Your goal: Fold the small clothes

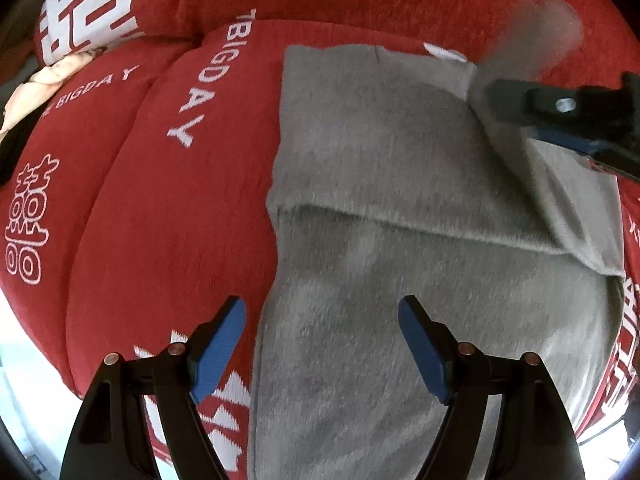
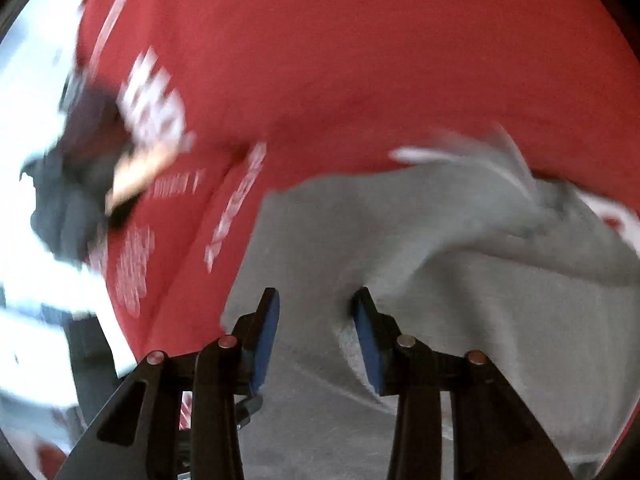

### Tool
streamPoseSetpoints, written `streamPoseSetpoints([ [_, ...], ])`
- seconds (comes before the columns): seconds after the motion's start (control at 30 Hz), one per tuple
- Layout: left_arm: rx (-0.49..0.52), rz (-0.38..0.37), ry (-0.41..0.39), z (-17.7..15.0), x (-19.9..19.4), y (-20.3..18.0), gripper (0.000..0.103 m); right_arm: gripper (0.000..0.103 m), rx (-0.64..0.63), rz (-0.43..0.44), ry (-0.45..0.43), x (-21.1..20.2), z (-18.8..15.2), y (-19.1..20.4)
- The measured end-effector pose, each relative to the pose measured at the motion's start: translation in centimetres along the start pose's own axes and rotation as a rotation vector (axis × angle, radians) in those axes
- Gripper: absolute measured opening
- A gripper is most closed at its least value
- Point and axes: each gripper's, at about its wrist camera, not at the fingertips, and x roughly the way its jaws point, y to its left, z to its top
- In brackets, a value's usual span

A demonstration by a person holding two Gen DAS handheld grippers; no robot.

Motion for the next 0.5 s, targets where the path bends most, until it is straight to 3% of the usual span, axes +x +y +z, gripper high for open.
streamPoseSetpoints([
  [0.07,0.000,0.006,0.001,-0.2,-0.3,0.2,0.079,0.043,-0.029,0.014,0.030,0.6,-0.3,0.8],
  [0.23,-0.011,0.003,-0.018,0.4,-0.9,0.4,0.079,0.043,0.170,0.064,0.012,-1.3,-2.1,-2.8],
  [0.4,-0.038,-0.010,-0.061,3.2,-1.4,-0.6,0.079,0.043,0.390,0.014,-0.030,-5.4,-7.3,-9.2],
  [0.5,-0.050,-0.014,-0.072,5.0,-1.0,-1.3,0.079,0.043,0.589,-0.024,-0.062,-8.9,-11.9,-14.9],
])
